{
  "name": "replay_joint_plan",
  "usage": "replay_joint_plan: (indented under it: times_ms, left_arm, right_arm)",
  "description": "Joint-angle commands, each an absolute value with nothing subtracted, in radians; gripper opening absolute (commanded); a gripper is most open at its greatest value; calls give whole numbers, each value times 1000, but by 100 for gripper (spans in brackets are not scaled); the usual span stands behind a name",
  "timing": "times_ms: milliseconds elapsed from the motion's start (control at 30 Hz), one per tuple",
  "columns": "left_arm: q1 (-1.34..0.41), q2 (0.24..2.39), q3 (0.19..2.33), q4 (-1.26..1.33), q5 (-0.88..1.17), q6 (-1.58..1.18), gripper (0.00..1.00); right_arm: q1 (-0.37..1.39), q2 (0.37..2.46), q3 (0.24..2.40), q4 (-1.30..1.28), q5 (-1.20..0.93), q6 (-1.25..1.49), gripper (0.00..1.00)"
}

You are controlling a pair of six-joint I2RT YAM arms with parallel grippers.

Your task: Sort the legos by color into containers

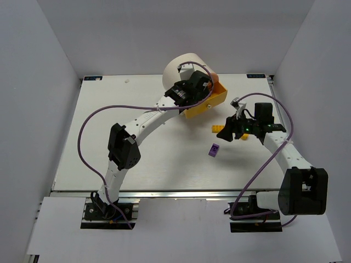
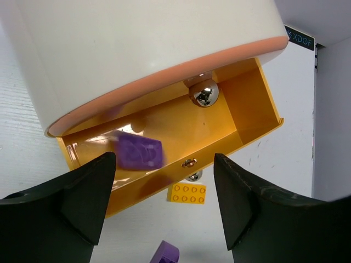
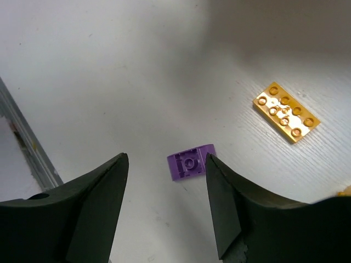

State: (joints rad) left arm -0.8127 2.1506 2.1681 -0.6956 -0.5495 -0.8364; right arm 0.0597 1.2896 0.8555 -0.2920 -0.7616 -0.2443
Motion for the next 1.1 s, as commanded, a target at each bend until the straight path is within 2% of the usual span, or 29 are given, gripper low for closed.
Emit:
replay_joint_plan:
  times_ms: [0, 100, 167, 200, 267, 300, 333, 367, 400, 467, 533, 567, 667, 767, 933, 1067]
  left_arm:
    - [-807, 2077, 2160, -683, -571, -836, 82]
    - [-807, 2074, 2155, -683, -568, -836, 84]
    - [-807, 2069, 2158, -673, -568, -835, 81]
    - [-807, 2054, 2158, -667, -565, -831, 78]
    - [-807, 2034, 2149, -652, -557, -822, 62]
    - [-807, 1990, 2135, -631, -549, -816, 55]
    - [-807, 1962, 2113, -618, -545, -810, 38]
    - [-807, 1926, 2038, -600, -535, -786, 33]
    - [-807, 1842, 1987, -548, -522, -766, 29]
    - [-807, 1746, 1869, -496, -508, -711, 25]
    - [-798, 1599, 1686, -446, -492, -672, 32]
    - [-798, 1550, 1628, -440, -486, -660, 50]
    - [-798, 1359, 1386, -436, -491, -678, 76]
    - [-798, 1194, 1179, -486, -506, -771, 82]
    - [-798, 1002, 913, -586, -505, -951, 86]
    - [-798, 887, 803, -614, -500, -1032, 88]
  right_arm:
    - [60, 1292, 896, -339, -850, -319, 64]
    - [63, 1293, 900, -339, -851, -327, 64]
    - [60, 1296, 907, -348, -853, -342, 64]
    - [61, 1299, 910, -368, -860, -389, 64]
    - [61, 1304, 917, -408, -909, -499, 63]
    - [60, 1315, 922, -507, -939, -729, 62]
    - [61, 1328, 943, -600, -989, -902, 63]
    - [64, 1345, 956, -706, -1002, -1095, 64]
    - [64, 1392, 969, -958, -1002, -1549, 64]
    - [67, 1490, 1017, -1136, -933, -1901, 65]
    - [74, 1552, 1064, -1228, -884, -2087, 66]
    - [78, 1598, 1106, -1235, -867, -2115, 67]
    - [109, 1629, 1132, -1154, -786, -2178, 70]
    - [129, 1649, 1135, -1048, -698, -2218, 78]
    - [195, 1732, 1226, -1078, -620, -2272, 79]
    - [238, 1772, 1233, -1045, -581, -2273, 79]
